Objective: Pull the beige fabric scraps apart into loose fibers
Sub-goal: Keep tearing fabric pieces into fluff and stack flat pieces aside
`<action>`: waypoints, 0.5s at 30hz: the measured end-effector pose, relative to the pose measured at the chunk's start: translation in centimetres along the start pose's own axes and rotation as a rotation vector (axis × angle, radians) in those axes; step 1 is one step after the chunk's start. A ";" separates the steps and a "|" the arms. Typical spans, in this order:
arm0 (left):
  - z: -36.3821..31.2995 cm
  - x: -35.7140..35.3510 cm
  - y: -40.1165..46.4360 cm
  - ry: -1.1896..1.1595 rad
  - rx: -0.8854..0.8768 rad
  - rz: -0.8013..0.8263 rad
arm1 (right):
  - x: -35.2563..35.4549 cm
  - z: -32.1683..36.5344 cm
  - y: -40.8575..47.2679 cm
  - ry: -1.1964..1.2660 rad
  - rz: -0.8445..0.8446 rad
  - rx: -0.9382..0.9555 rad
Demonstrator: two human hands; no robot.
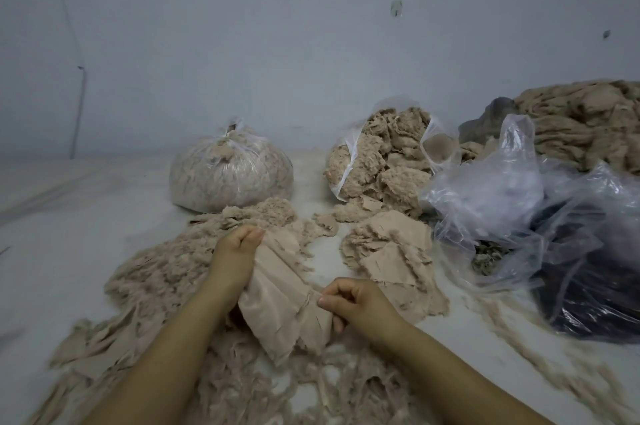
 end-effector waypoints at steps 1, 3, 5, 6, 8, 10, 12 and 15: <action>0.4 -0.1 -0.1 -0.018 0.028 -0.026 | 0.0 0.2 -0.1 -0.002 -0.010 0.007; 1.2 0.0 -0.1 -0.078 0.094 -0.104 | 0.1 0.1 -0.3 -0.019 -0.040 0.024; 2.4 1.5 0.1 -0.172 0.217 -0.289 | 0.5 -0.7 -0.8 -0.061 -0.077 0.024; 2.8 2.7 0.2 -0.207 0.247 -0.377 | 0.7 -1.3 -1.0 -0.073 -0.088 0.009; 2.4 3.8 0.9 -0.210 0.202 -0.369 | 0.7 -2.1 -1.5 -0.068 -0.068 -0.038; 0.8 2.4 1.2 -0.134 0.102 -0.170 | 0.6 -1.5 -1.5 -0.151 -0.078 -0.083; -0.6 -0.7 0.3 -0.004 -0.001 0.102 | 1.2 0.2 -1.0 -0.235 -0.176 -0.069; -1.3 -4.3 -1.5 -0.099 -0.043 0.309 | -0.1 2.3 -0.1 0.075 -0.088 -0.119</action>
Point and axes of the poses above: each hand's wrist, its own y-axis towards the middle knuckle, its own x-axis out of the back of the hand, z = x × y, the point moved 8 cm from there along y, towards the middle knuckle, and after that the axes turned 13 degrees about -x, right-handed, at the moved point
